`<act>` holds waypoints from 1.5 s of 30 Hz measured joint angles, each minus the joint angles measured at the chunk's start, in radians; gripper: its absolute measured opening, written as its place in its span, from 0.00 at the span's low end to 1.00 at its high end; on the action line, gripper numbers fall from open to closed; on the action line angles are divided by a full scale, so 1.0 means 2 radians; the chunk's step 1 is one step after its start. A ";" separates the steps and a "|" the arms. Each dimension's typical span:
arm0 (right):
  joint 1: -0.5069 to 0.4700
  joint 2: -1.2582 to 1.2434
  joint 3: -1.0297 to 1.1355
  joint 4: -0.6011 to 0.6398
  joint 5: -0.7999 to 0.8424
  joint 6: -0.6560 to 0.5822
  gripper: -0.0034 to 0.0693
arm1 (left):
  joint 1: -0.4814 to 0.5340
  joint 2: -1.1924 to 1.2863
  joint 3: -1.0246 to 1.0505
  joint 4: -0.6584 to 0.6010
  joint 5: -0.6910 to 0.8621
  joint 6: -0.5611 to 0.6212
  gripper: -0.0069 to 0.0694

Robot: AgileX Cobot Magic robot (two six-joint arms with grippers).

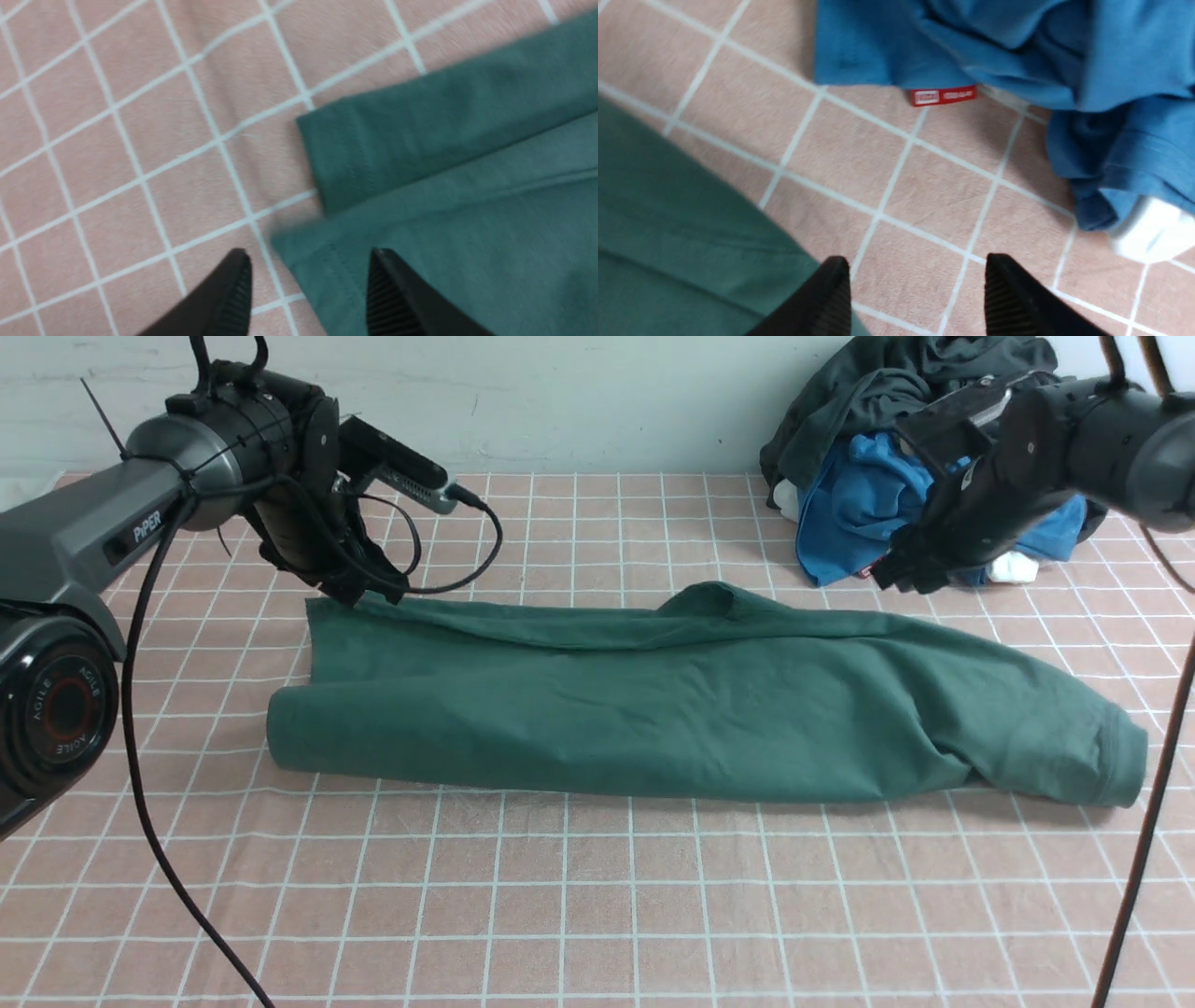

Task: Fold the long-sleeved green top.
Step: Use both arms to drag the lower edge of the fabric forward and fold it over the upper edge

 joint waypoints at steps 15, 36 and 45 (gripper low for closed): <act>0.076 0.002 -0.003 0.193 0.093 -0.115 0.43 | -0.015 0.000 -0.091 -0.073 0.126 0.006 0.53; 0.013 0.079 -0.055 0.149 -0.053 0.116 0.23 | -0.029 -0.015 -0.091 -0.136 0.170 0.037 0.09; -0.011 -0.013 -0.073 0.117 0.197 -0.038 0.23 | -0.065 -0.071 0.043 -0.141 0.169 0.057 0.09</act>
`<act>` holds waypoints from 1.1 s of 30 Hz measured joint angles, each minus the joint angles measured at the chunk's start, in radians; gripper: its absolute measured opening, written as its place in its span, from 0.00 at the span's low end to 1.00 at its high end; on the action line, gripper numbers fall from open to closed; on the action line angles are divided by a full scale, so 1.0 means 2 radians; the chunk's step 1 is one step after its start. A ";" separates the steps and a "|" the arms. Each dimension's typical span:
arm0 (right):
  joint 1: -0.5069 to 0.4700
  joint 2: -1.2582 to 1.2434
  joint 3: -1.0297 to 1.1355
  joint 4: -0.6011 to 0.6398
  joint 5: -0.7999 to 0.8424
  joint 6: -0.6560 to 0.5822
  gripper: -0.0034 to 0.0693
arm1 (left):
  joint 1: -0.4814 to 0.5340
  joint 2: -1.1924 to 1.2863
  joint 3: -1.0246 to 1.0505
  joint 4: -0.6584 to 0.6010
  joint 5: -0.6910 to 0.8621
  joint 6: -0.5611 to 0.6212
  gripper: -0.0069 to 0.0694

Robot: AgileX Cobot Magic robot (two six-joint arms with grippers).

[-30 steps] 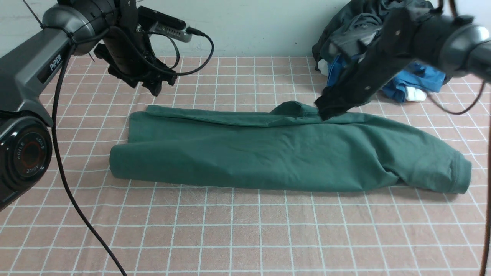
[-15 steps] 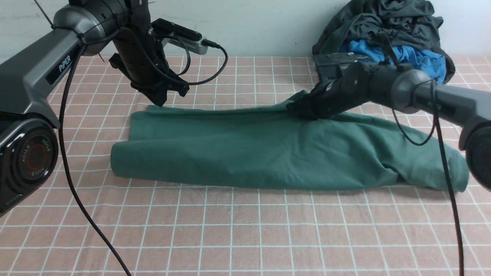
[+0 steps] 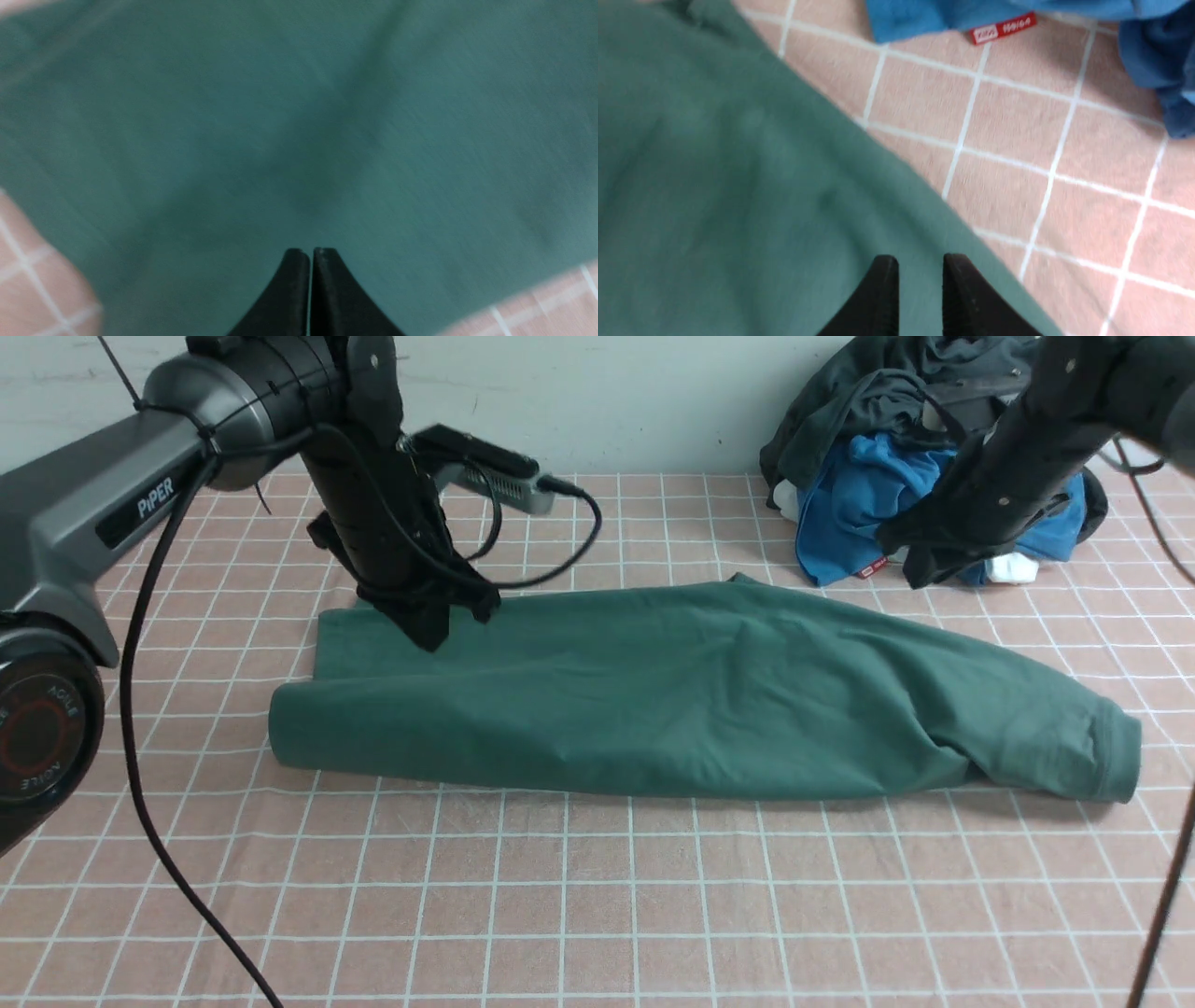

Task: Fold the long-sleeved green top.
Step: Use both arms to drag the lower edge of the fabric forward and fold it over the upper edge, then use the right arm to clamp the right edge of the fabric

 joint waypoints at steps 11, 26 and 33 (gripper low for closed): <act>0.005 -0.155 0.317 0.065 -0.094 -0.027 0.23 | 0.014 -0.019 0.159 0.006 -0.027 0.001 0.09; -0.101 -0.123 0.376 -0.142 -0.210 0.155 0.23 | 0.046 -0.020 0.175 0.006 -0.040 0.001 0.09; -0.134 -0.127 0.345 -0.139 -0.177 0.148 0.24 | 0.047 -0.020 0.175 0.005 -0.040 0.001 0.09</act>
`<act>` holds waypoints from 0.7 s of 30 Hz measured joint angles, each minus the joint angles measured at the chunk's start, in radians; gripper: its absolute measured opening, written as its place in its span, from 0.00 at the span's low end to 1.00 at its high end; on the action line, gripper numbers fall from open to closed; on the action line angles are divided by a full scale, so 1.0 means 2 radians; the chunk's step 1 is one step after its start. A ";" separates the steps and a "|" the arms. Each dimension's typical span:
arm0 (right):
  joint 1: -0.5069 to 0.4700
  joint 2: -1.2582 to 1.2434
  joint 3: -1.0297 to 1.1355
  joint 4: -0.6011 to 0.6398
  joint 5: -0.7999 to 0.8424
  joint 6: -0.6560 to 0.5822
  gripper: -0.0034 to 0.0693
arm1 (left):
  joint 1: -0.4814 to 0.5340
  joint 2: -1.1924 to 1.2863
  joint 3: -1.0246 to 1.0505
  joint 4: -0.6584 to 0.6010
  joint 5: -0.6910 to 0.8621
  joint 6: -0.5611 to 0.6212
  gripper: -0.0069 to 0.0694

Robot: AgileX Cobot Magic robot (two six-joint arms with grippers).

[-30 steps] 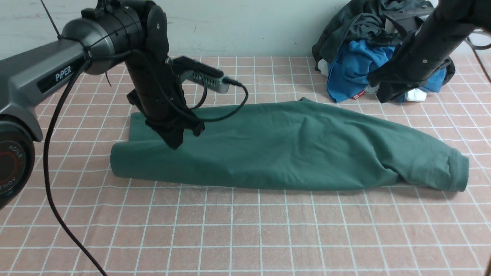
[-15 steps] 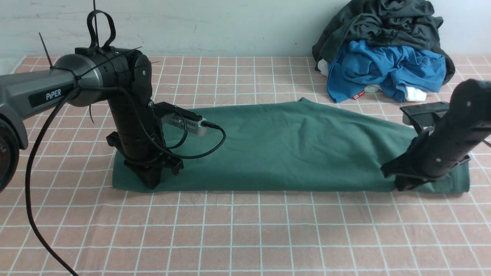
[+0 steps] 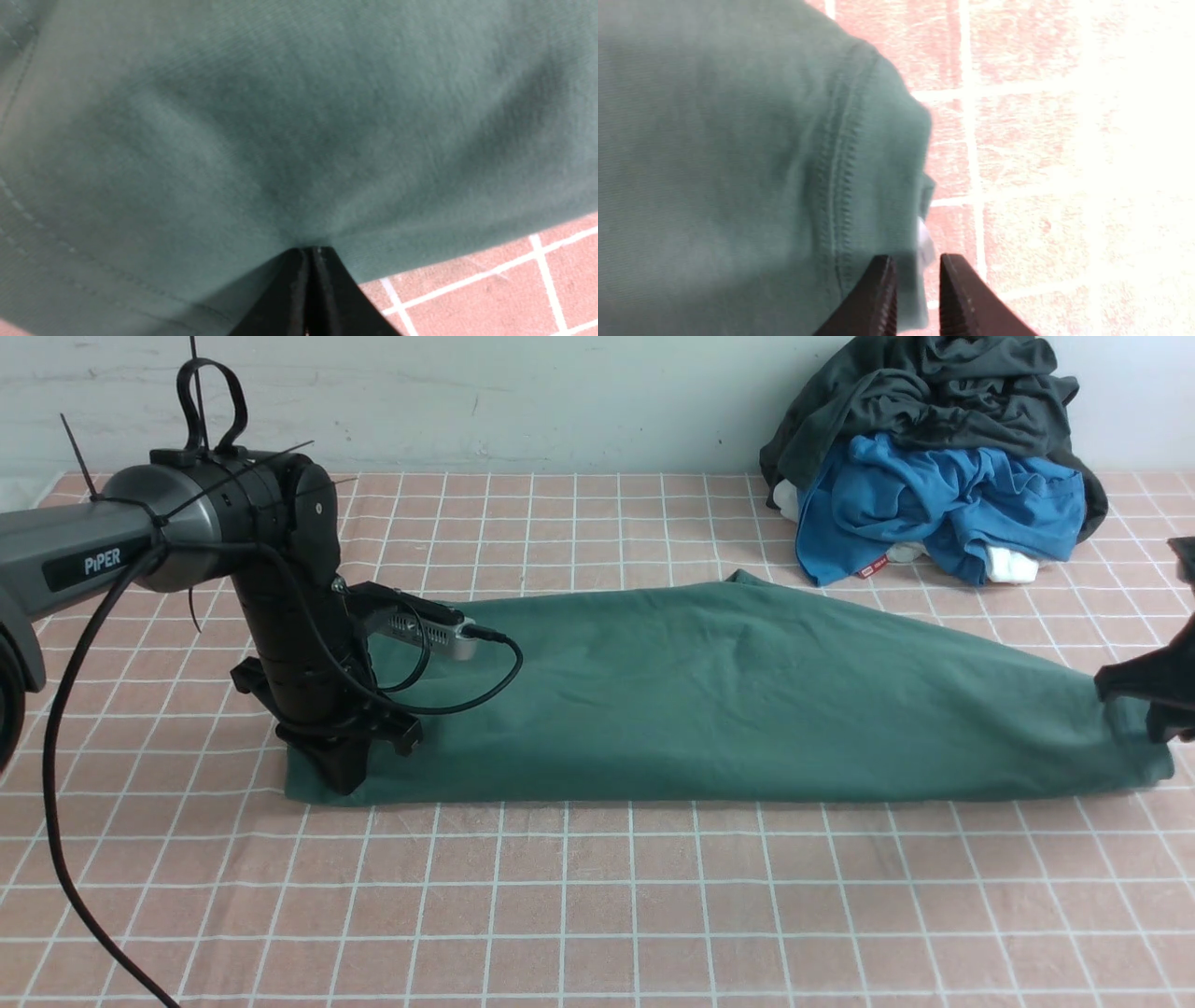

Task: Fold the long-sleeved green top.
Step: Use the right arm to clamp the right edge of the fabric

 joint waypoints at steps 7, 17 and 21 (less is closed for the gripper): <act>-0.025 0.003 0.000 0.054 -0.026 -0.005 0.50 | 0.000 0.000 0.000 0.000 0.000 0.000 0.09; -0.028 0.049 -0.001 0.157 -0.045 -0.054 0.79 | 0.000 0.000 0.000 -0.001 0.000 0.000 0.09; -0.028 0.053 -0.005 0.159 -0.045 -0.058 0.78 | 0.000 0.000 0.000 -0.001 0.000 0.000 0.09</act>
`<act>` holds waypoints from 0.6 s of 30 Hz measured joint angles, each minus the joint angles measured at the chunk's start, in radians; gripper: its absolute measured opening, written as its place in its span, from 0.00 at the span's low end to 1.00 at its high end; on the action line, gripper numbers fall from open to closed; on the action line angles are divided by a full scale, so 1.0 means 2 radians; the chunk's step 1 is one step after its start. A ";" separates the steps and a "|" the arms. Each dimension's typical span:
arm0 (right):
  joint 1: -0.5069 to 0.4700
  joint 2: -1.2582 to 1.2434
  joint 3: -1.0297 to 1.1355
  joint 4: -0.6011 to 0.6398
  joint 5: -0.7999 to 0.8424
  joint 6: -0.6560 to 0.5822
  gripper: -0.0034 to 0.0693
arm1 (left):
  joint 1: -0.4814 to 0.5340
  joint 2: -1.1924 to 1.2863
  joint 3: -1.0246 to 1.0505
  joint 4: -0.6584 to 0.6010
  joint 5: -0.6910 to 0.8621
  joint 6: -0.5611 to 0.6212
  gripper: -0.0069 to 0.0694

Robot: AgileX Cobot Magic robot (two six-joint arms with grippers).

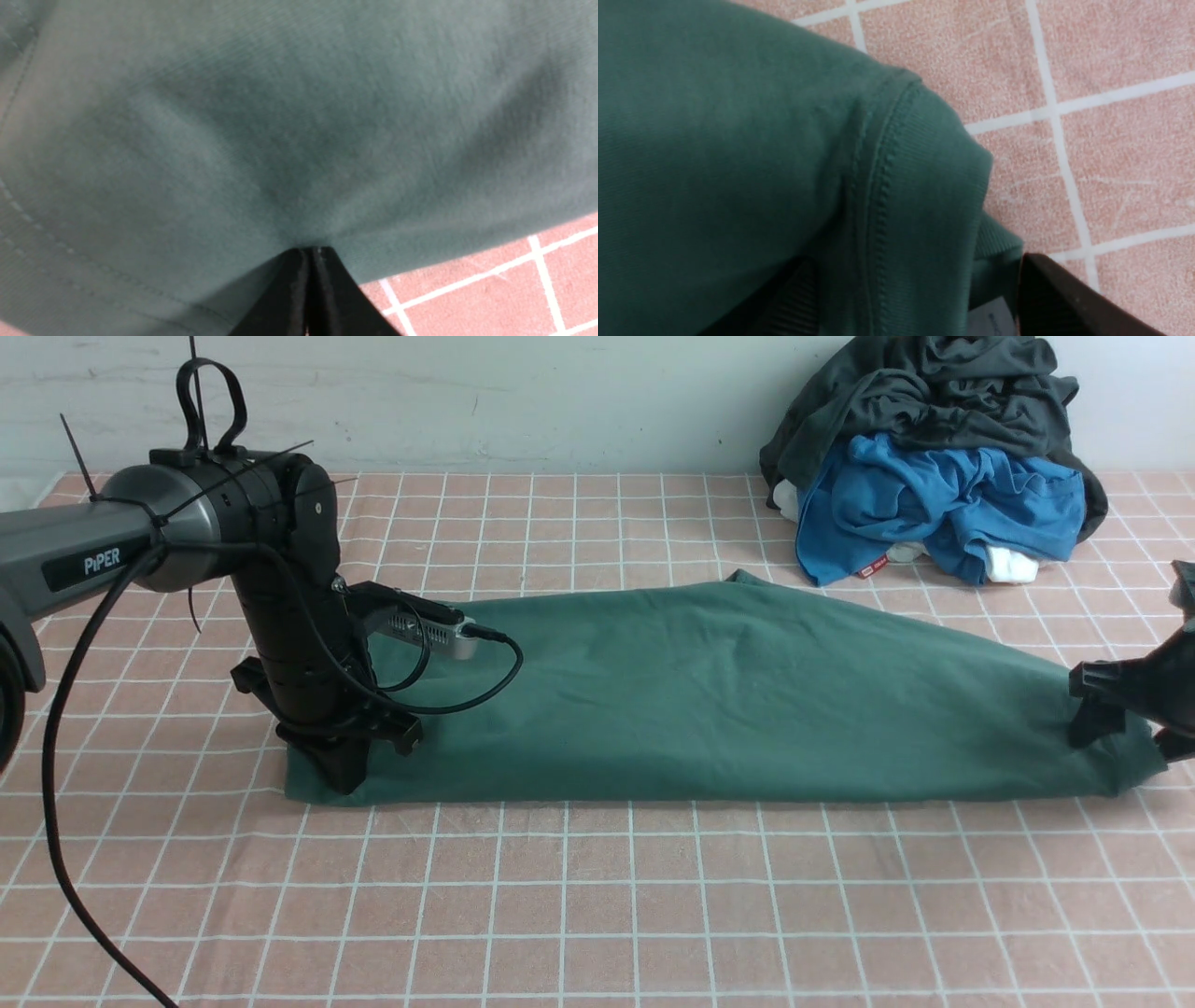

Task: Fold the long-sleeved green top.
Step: Use the right arm to clamp the right edge of the fabric, then use the right arm to drag the right edge of the fabric to the left and folds it over the left edge

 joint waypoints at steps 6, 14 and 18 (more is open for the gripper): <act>0.002 0.003 -0.015 0.001 0.022 -0.024 0.59 | 0.000 0.000 0.000 0.000 0.000 0.000 0.09; 0.019 -0.011 -0.067 -0.027 0.085 -0.055 0.09 | 0.000 -0.001 0.000 0.000 0.000 0.000 0.09; 0.021 -0.051 -0.102 -0.104 0.120 -0.040 0.06 | 0.000 -0.031 0.002 0.000 0.000 0.000 0.09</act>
